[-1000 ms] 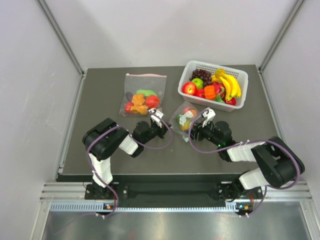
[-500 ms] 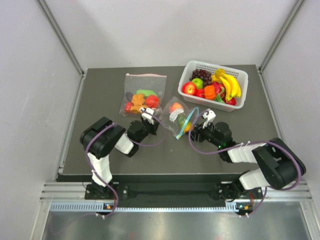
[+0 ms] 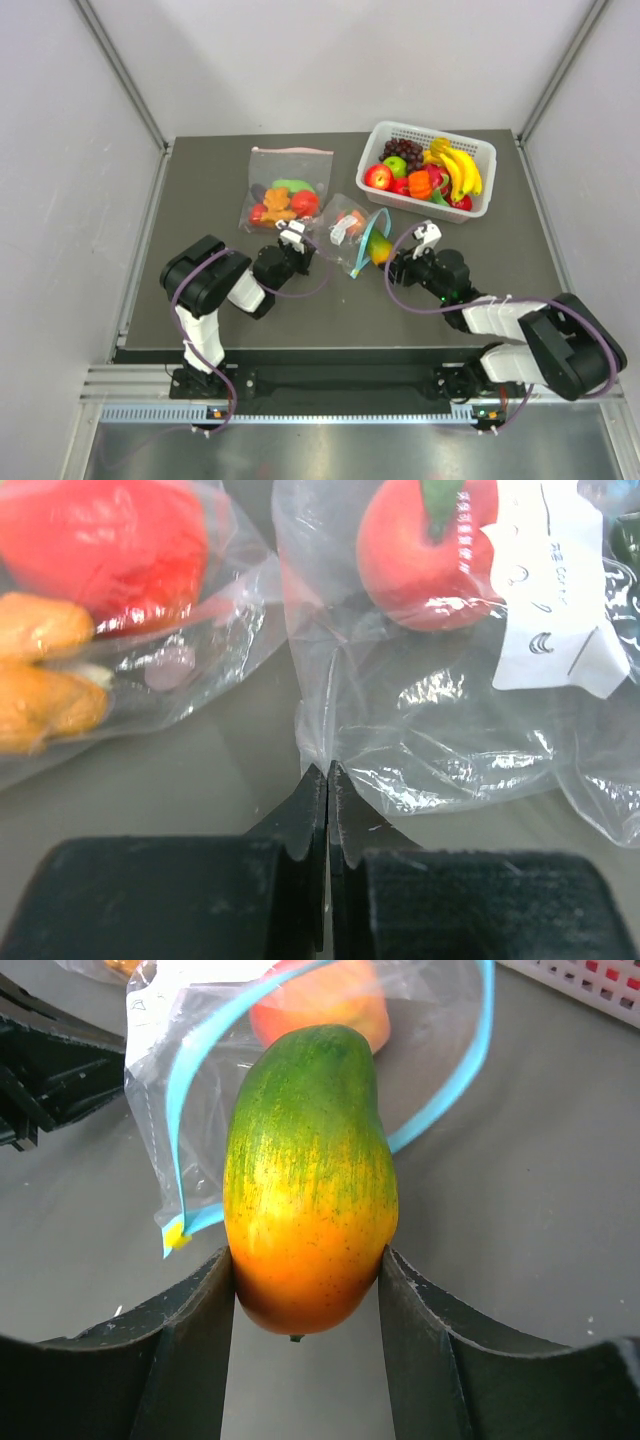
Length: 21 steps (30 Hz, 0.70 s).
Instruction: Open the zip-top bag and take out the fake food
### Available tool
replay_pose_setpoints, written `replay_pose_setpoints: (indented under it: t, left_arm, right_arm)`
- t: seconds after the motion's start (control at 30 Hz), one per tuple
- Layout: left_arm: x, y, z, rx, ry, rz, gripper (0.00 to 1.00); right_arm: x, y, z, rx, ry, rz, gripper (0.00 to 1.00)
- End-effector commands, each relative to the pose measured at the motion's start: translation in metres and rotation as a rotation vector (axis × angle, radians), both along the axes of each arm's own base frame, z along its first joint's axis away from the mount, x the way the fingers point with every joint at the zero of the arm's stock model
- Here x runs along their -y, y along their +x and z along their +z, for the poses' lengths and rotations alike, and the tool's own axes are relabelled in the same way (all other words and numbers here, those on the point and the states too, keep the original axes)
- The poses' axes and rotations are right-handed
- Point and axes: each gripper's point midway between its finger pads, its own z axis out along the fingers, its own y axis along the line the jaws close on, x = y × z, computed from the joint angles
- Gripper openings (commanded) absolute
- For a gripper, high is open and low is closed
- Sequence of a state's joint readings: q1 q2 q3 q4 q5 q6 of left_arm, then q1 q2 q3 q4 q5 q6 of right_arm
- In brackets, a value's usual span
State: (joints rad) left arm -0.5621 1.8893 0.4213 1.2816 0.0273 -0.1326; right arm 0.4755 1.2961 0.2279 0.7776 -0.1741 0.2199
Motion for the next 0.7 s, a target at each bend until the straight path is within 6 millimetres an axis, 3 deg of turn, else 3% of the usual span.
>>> replay_pose_setpoints:
  t: [0.0,0.27,0.43,0.53,0.67]
  left_arm:
    - [-0.006,0.006,0.029,0.097,-0.057,0.029,0.00]
    - [-0.022,0.005,0.030,0.100,-0.069,0.063,0.00]
    - [-0.024,0.003,0.031,0.100,-0.081,0.049,0.00]
    - [-0.023,0.002,0.031,0.101,-0.086,0.041,0.00]
    - [-0.022,0.001,0.031,0.105,-0.090,0.032,0.00]
  right_arm:
    - [0.002,0.000,0.018,0.046,0.038,-0.023,0.38]
    - [0.012,-0.013,0.031,0.088,0.075,-0.049,0.37]
    - [0.020,-0.003,0.053,0.149,0.080,-0.107,0.38]
    - [0.018,0.015,0.079,0.201,0.066,-0.119,0.38]
    - [0.021,0.059,0.130,0.284,0.071,-0.165,0.38]
